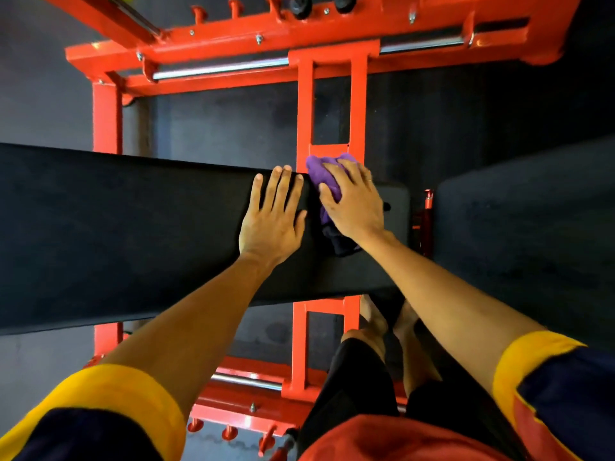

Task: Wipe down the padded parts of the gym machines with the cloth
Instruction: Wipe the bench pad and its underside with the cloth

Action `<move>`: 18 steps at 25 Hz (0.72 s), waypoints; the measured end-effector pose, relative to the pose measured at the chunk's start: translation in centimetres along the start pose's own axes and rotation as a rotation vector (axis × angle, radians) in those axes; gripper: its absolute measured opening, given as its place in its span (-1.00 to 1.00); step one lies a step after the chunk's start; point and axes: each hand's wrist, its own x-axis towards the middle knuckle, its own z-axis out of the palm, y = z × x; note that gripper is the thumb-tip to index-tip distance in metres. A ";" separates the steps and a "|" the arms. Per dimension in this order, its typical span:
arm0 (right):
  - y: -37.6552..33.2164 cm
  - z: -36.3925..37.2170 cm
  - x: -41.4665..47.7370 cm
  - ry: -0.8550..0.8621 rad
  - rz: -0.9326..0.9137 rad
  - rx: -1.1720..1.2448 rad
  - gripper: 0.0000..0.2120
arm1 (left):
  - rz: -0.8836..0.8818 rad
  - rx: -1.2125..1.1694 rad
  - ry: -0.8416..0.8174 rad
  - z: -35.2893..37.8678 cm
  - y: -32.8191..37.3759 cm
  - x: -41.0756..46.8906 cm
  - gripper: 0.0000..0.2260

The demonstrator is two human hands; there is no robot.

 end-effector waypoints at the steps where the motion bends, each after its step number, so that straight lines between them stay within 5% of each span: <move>1: 1.4 -0.4 0.2 0.003 0.049 0.005 -0.55 | -0.005 0.006 -0.006 0.0 -0.1 0.1 -0.42; 5: 1.4 -1.3 1.9 -0.020 0.294 0.083 -0.71 | -0.014 0.006 0.012 0.1 -0.2 -0.1 -0.41; 10: -5.8 -0.6 5.1 -0.147 0.099 0.087 -0.68 | -0.003 0.017 -0.013 -0.1 -0.2 0.0 -0.42; 18: 4.9 -2.6 3.7 -0.203 0.399 0.012 -0.61 | -0.014 -0.033 -0.005 -0.1 0.0 -0.1 -0.40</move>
